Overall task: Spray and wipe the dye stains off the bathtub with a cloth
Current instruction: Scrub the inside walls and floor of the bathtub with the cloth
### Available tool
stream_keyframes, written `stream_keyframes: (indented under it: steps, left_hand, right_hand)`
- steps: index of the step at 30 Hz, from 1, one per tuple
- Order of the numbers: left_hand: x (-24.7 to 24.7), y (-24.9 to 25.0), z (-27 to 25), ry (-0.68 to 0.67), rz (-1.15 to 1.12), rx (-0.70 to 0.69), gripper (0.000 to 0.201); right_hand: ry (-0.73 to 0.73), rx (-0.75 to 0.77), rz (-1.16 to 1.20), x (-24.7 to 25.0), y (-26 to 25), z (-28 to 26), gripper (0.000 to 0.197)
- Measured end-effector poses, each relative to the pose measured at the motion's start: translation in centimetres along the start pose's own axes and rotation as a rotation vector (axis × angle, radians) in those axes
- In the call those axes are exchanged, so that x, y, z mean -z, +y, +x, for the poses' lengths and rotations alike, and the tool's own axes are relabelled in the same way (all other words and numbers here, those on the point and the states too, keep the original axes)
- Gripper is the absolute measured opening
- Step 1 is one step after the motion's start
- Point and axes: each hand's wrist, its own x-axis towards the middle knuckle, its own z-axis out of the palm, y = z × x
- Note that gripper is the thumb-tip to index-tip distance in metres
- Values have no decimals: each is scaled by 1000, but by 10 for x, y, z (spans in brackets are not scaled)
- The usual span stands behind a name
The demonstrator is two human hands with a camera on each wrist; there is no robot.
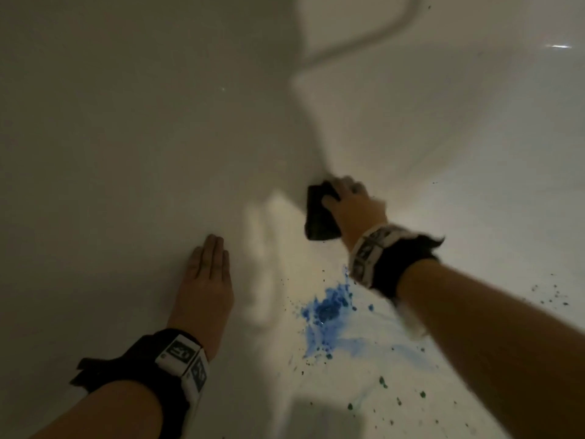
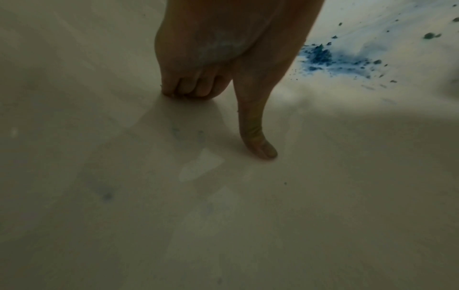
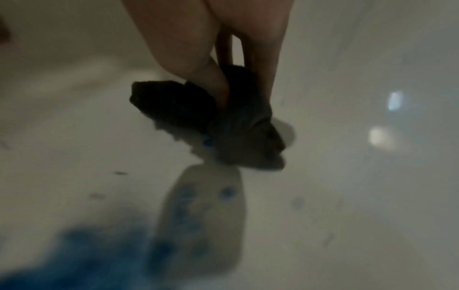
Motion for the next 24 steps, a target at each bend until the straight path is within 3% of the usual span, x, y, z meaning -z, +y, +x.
stream_keyframes:
  steps: [3, 4, 6, 7, 10, 12, 13, 15, 17, 20, 24]
  left_hand:
    - [2, -4, 1, -14, -1, 3, 46]
    - [2, -4, 1, 2, -23, -2, 48]
    - [2, -4, 2, -54, -6, 27, 68]
    - [-2, -4, 2, -68, -4, 43, 77]
    - [8, -1, 3, -74, 29, 44, 77]
    - [13, 0, 3, -40, 12, 2, 55]
    - [11, -2, 3, -61, 0, 28, 49]
    - [7, 1, -1, -67, 47, 10, 51]
    - [-5, -1, -3, -54, 84, 10, 44]
    - [14, 0, 5, -142, 170, 19, 45]
    - [22, 1, 1, -258, 253, 21, 55]
  right_hand:
    - [-38, 93, 48, -34, -18, -9, 36]
    - [-41, 220, -35, -36, -20, -16, 27]
    - [-15, 337, -51, -25, -16, -28, 23]
    - [82, 328, -4, -11, -9, -32, 25]
    - [501, 159, 211, 42, 14, -27, 47]
    - [645, 44, 156, 62, 30, -10, 45]
    - [538, 0, 135, 60, 35, -3, 46]
    - [265, 58, -19, 44, 37, 5, 49]
    - [136, 124, -28, 18, 30, 13, 51]
    - [145, 91, 136, -10, 12, 20, 45]
    - [130, 198, 185, -43, -3, -2, 27]
